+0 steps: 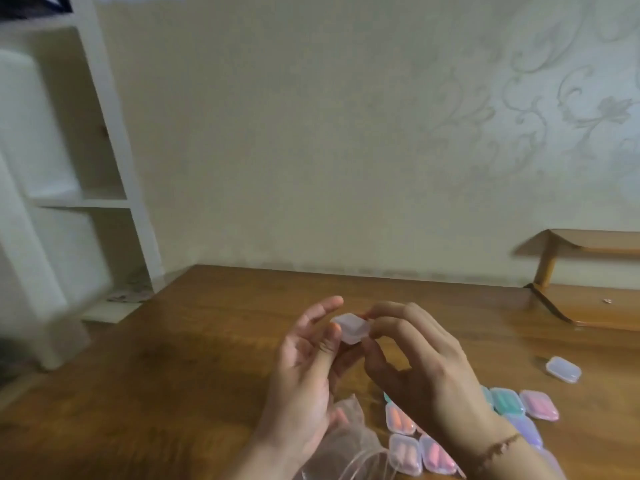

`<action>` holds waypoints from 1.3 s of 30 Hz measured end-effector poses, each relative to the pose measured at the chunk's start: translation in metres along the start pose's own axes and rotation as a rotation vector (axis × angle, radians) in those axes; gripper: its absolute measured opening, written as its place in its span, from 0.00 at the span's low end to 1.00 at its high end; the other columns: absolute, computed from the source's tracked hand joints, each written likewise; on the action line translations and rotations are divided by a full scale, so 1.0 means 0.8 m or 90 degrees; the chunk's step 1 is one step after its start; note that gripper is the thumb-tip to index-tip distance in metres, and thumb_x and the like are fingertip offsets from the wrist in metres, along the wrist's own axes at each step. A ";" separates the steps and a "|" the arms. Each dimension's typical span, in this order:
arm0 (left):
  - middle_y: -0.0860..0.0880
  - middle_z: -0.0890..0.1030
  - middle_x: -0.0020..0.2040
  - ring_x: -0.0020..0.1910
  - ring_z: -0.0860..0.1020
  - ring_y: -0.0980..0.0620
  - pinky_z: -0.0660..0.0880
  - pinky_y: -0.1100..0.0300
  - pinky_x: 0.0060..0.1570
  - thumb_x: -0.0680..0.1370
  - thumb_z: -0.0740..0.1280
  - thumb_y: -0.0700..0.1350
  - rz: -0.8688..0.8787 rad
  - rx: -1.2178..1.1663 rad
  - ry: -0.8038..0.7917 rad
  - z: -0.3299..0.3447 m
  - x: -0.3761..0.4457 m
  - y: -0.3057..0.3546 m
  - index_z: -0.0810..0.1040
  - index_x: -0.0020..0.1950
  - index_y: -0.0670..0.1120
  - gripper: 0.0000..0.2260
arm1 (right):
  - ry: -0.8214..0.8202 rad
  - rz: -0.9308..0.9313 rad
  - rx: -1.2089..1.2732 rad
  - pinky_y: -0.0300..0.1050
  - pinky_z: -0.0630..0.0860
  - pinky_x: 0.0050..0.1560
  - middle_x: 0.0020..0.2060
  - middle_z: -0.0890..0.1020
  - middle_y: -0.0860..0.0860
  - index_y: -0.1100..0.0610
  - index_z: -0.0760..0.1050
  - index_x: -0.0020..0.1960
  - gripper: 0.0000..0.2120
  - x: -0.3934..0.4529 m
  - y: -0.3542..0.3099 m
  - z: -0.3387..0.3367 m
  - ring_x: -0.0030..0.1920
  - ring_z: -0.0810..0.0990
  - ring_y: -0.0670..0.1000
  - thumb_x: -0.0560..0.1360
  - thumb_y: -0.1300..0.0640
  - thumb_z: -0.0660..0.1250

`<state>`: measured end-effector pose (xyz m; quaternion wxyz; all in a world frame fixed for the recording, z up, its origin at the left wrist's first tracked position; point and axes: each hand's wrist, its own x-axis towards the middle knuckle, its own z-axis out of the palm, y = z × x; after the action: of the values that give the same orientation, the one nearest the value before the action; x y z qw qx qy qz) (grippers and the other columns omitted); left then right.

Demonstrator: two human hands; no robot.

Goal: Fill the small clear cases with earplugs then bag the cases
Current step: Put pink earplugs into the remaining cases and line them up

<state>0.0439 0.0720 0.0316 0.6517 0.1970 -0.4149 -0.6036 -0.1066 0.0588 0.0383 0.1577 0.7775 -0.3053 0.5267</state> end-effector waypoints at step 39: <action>0.43 0.81 0.50 0.46 0.79 0.46 0.74 0.52 0.48 0.82 0.62 0.43 -0.252 0.196 0.206 -0.056 0.020 -0.036 0.80 0.58 0.49 0.09 | -0.492 0.013 -0.185 0.45 0.82 0.42 0.71 0.72 0.46 0.34 0.75 0.41 0.12 -0.089 -0.039 -0.022 0.67 0.74 0.52 0.74 0.34 0.55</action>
<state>0.0597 0.0400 -0.0115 0.5417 0.4644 -0.3460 -0.6093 -0.1179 0.1147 -0.0173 0.1343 0.8847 -0.4208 0.1487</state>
